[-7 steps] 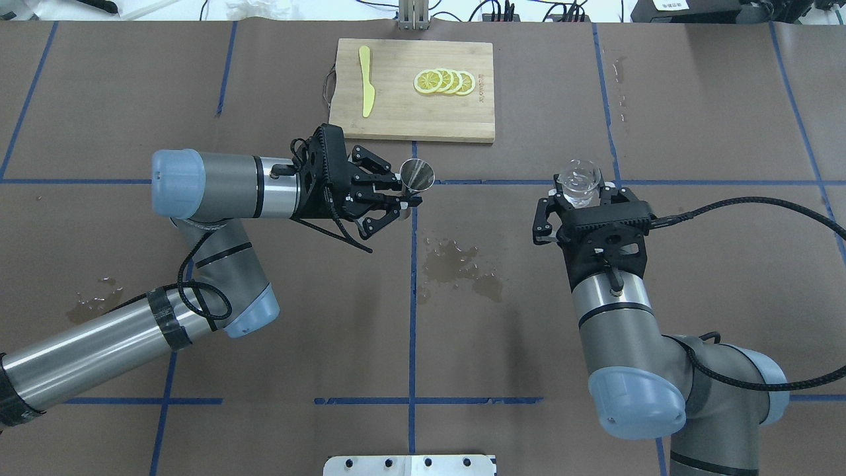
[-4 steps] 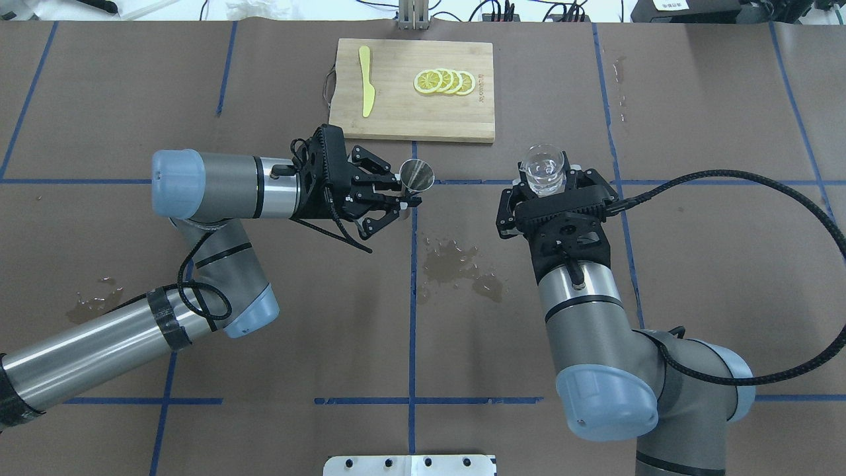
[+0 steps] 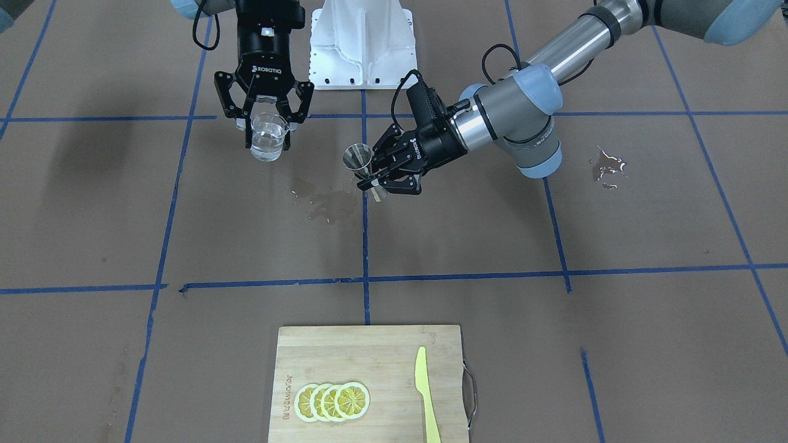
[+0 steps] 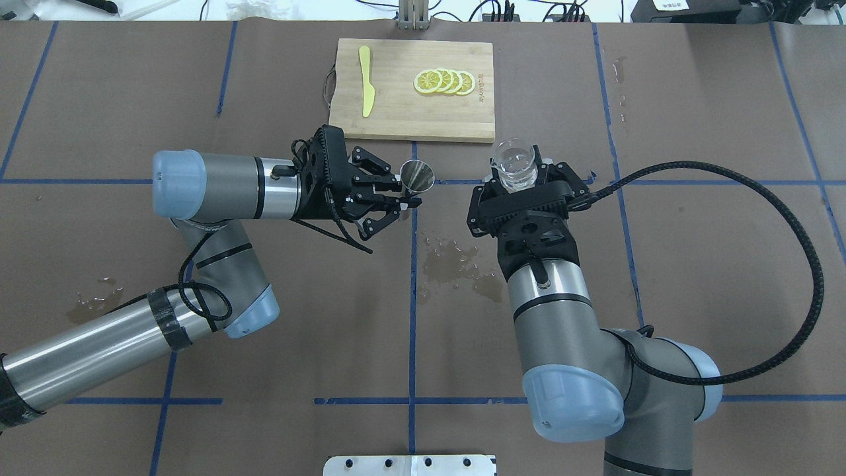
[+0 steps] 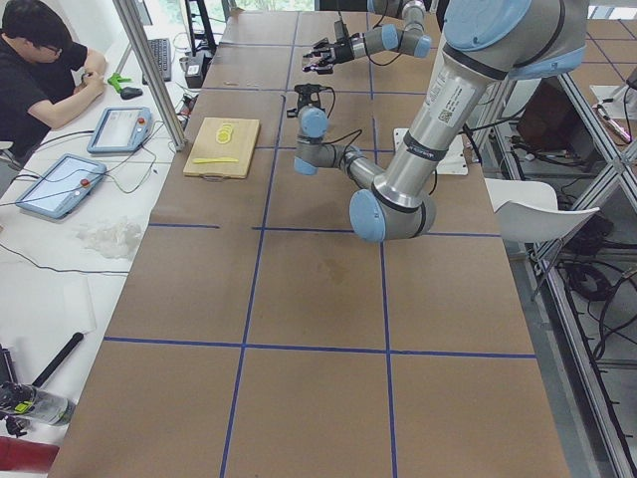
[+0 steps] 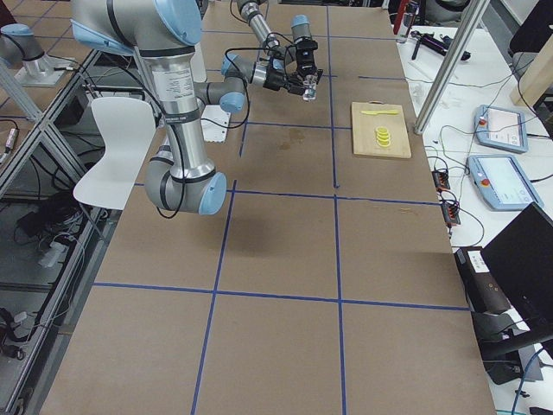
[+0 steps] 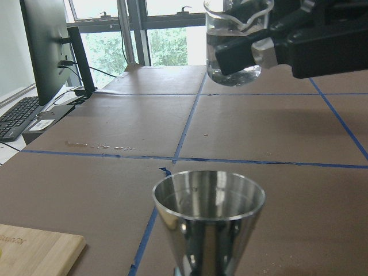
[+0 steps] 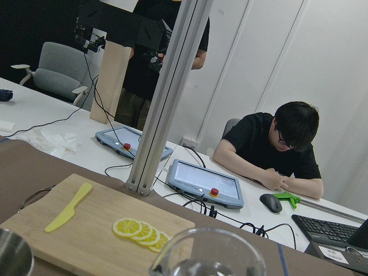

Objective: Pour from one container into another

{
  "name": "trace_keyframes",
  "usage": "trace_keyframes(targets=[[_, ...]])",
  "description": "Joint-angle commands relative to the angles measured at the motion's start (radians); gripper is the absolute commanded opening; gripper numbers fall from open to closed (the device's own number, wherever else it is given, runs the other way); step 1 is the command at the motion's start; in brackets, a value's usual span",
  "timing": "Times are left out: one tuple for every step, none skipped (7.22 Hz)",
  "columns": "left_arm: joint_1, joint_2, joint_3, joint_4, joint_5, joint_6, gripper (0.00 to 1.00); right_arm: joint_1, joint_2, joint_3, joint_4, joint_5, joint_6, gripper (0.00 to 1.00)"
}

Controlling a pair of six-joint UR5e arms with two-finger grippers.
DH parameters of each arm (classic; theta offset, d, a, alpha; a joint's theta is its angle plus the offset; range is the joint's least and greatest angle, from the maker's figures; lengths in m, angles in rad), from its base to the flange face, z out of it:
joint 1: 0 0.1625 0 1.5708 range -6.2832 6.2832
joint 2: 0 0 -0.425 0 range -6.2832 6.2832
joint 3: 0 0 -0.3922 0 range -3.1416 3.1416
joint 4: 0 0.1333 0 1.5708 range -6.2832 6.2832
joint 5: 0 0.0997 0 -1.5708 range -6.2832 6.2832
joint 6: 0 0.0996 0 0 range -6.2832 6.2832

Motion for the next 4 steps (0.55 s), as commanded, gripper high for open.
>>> trace_keyframes(targets=[[0.001, -0.001, 0.002, 0.0, 0.0, 0.0, 0.0, -0.002, 0.021, -0.025, -0.001, -0.01, -0.064, 0.0], [0.001, -0.001, 0.002, -0.001, 0.0, 0.0, 0.0, -0.002, 0.039, -0.048, -0.001, -0.01, -0.064, 0.0], [0.003, -0.001, 0.002, -0.001, 0.001, 0.0, 0.0, -0.002, 0.053, -0.059, -0.024, -0.01, -0.066, 0.0], [0.005, -0.001, 0.002, -0.001, 0.002, 0.0, 0.0, -0.001, 0.101, -0.059, -0.116, -0.01, -0.066, 0.0]])
